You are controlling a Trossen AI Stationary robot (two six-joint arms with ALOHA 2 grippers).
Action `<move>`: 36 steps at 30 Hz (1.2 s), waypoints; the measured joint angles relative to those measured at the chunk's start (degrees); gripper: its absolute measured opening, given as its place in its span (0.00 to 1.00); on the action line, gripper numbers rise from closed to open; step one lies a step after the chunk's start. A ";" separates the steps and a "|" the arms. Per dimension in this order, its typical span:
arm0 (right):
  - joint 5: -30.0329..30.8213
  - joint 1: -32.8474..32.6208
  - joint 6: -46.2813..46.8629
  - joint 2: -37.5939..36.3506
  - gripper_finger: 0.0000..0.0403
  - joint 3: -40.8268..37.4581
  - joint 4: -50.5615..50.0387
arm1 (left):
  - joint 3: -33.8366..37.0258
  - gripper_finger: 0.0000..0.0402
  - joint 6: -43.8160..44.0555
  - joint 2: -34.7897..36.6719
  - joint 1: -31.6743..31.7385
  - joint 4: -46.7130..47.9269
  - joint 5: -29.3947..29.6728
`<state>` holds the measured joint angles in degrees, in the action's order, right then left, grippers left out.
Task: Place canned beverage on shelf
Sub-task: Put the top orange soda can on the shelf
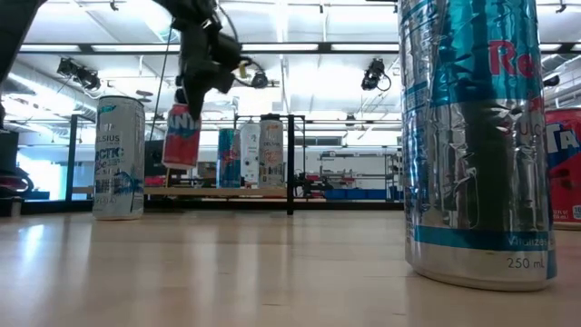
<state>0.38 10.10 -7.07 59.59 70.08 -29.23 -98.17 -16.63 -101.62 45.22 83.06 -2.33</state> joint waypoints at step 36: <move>0.00 0.01 0.04 0.02 0.54 0.00 -0.76 | -4.59 0.72 -8.06 -8.26 8.12 -6.68 -2.12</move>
<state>0.38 10.11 -7.03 59.61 70.08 -30.00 -102.76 -24.69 -109.89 53.34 76.38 -4.45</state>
